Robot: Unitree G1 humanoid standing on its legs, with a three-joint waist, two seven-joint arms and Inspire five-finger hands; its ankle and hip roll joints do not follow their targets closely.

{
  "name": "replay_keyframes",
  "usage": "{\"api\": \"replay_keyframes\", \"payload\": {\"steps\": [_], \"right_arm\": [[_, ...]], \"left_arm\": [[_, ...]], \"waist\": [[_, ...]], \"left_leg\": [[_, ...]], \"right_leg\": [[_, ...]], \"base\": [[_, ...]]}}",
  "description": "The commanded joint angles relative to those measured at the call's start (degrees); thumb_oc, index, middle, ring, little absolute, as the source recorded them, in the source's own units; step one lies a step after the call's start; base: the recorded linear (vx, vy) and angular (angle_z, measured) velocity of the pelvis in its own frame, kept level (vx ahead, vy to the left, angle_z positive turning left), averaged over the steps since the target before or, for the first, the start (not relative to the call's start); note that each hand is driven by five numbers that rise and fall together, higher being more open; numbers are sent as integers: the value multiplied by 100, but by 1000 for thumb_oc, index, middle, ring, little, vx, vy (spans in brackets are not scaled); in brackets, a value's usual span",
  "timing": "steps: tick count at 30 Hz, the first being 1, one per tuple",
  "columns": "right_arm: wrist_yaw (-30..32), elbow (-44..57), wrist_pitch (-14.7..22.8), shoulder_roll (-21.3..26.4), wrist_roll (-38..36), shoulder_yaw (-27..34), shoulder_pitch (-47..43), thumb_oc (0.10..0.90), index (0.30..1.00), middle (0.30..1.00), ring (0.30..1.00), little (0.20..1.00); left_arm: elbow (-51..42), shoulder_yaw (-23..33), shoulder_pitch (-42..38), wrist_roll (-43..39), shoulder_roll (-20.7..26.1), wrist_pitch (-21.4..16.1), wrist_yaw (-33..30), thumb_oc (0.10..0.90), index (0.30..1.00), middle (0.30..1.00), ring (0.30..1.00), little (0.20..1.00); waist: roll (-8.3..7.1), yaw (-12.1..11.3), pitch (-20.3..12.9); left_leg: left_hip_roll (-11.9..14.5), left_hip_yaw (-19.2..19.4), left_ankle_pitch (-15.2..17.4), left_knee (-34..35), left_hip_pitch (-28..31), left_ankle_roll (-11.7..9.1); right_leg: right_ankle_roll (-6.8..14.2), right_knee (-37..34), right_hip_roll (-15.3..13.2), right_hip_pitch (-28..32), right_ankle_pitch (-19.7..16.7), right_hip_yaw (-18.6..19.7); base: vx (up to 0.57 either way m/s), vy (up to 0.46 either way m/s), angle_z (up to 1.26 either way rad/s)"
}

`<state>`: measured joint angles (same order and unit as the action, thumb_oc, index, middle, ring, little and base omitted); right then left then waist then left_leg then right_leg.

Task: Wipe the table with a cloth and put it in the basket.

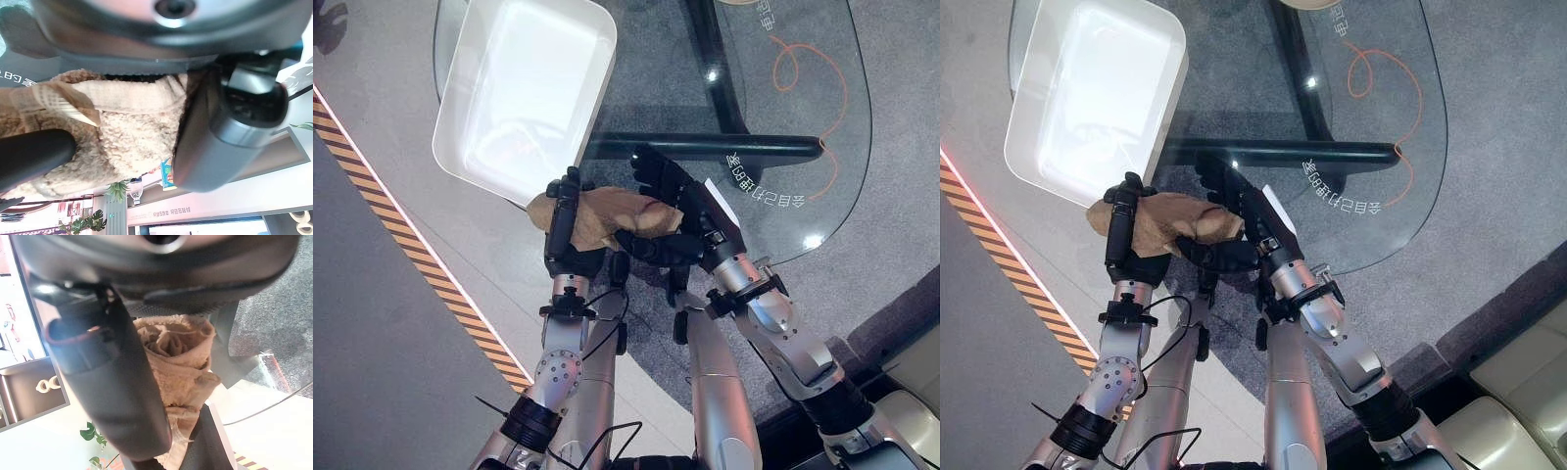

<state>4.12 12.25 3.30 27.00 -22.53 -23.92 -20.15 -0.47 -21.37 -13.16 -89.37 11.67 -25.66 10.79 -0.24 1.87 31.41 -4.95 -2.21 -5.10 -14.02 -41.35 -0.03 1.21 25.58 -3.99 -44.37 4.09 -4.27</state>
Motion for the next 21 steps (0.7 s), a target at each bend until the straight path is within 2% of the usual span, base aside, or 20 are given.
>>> {"api": "replay_keyframes", "payload": {"steps": [1,6,14,17,21], "right_arm": [[31,805,718,-120,19,155,-179,800,900,900,900,900],[-5,804,678,-145,23,159,-178,800,900,900,900,900],[-6,712,302,-135,90,196,-67,800,900,900,900,900],[-88,553,109,-41,125,263,90,800,900,900,900,900],[-204,370,-52,58,-16,313,262,800,900,900,900,900]], "left_arm": [[-1203,167,106,268,-48,-167,694,100,300,300,300,200],[-1209,197,105,320,-50,-290,675,100,300,300,300,200],[-1166,621,146,1174,76,-1077,132,100,300,300,300,200],[-1113,926,125,1965,208,-1374,-539,100,300,300,300,200],[-1026,1281,116,2865,373,-1524,-1423,100,300,300,300,200]], "waist": [[21,-122,-161],[21,-125,-161],[46,-156,-161],[85,-160,-161],[158,-163,-161]], "left_leg": [[-192,349,546,-418,-40,331],[-195,347,531,-391,-22,331],[-197,339,542,-391,24,323],[-207,333,547,-430,45,308],[-220,323,561,-499,34,295]], "right_leg": [[130,-646,395,121,-480,123],[131,-656,403,133,-490,130],[111,-635,408,167,-452,130],[105,-618,396,198,-430,128],[92,-579,372,192,-395,138]], "base": [[0,0,0],[0,0,0],[0,0,0],[2,28,0],[7,60,-1]]}}
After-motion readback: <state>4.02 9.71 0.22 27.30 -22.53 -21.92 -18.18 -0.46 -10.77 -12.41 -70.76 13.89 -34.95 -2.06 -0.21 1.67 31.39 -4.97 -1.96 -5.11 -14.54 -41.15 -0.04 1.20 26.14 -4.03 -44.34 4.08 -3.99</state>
